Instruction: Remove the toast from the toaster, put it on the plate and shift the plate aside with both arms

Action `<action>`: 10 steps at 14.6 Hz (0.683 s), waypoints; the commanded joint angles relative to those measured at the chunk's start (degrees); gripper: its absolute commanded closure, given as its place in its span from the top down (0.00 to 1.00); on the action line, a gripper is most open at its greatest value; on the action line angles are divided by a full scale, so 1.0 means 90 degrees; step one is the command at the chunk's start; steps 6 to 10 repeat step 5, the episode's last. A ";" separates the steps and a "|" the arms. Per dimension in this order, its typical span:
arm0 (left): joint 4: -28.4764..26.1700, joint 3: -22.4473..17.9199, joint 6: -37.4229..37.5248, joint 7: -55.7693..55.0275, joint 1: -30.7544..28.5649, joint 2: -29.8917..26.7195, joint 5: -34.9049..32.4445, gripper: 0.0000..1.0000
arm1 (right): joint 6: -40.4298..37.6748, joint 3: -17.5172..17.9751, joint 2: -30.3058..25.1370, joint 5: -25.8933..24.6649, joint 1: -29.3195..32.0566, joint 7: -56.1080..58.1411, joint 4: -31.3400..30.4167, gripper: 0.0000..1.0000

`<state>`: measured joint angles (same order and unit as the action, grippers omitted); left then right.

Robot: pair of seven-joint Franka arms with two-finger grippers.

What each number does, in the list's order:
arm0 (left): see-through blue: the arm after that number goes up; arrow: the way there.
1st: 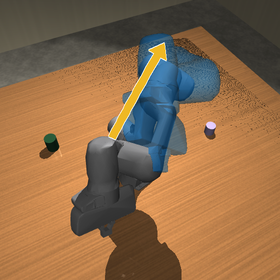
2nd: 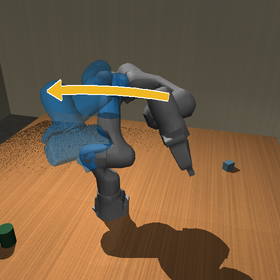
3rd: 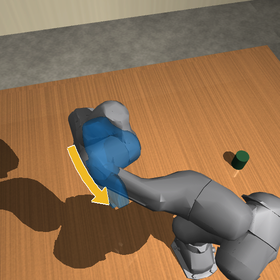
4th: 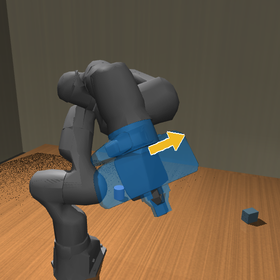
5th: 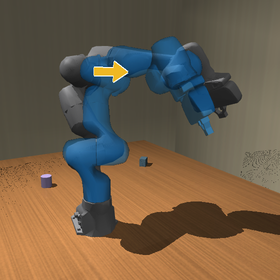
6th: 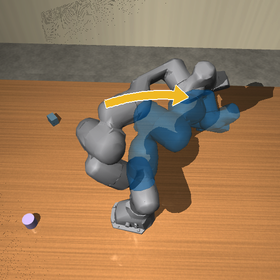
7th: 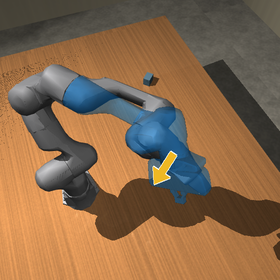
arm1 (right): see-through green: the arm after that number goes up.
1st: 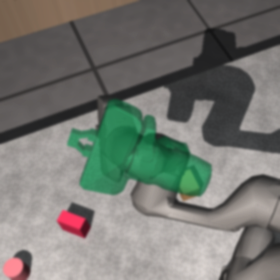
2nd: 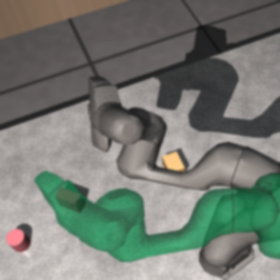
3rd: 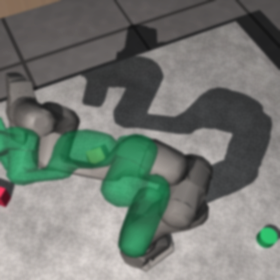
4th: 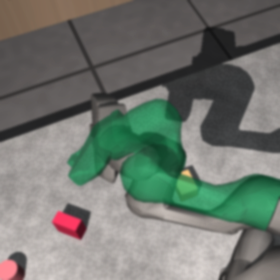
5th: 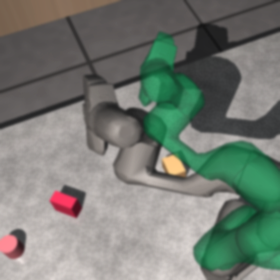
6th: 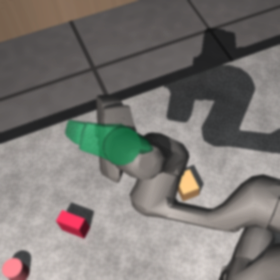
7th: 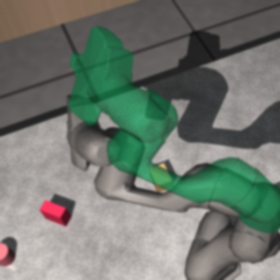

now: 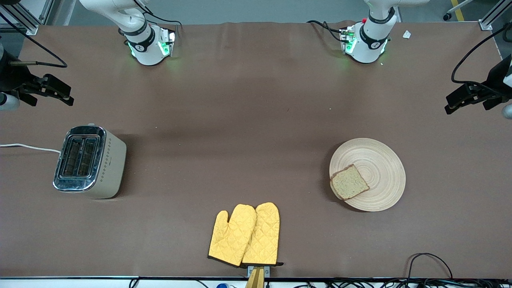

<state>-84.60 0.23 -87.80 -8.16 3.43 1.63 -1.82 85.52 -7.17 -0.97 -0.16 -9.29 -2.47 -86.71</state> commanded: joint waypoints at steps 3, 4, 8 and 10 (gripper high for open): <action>-0.0386 -0.0016 -0.0098 0.0067 0.0097 -0.0338 0.0183 1.00 | -0.0341 -0.0023 -0.0049 -0.0001 0.0349 0.0216 0.0112 1.00; -0.0347 -0.0016 -0.0098 0.0096 0.0097 -0.0328 0.0183 1.00 | -0.0333 -0.0014 -0.0049 -0.0011 0.0358 0.0197 0.0103 1.00; -0.0337 -0.0016 -0.0098 0.0222 0.0097 -0.0328 0.0183 1.00 | -0.0303 -0.0014 -0.0049 0.0008 0.0358 0.0197 0.0112 1.00; -0.0337 -0.0016 -0.0098 0.0222 0.0097 -0.0328 0.0183 1.00 | -0.0303 -0.0014 -0.0049 0.0008 0.0358 0.0197 0.0112 1.00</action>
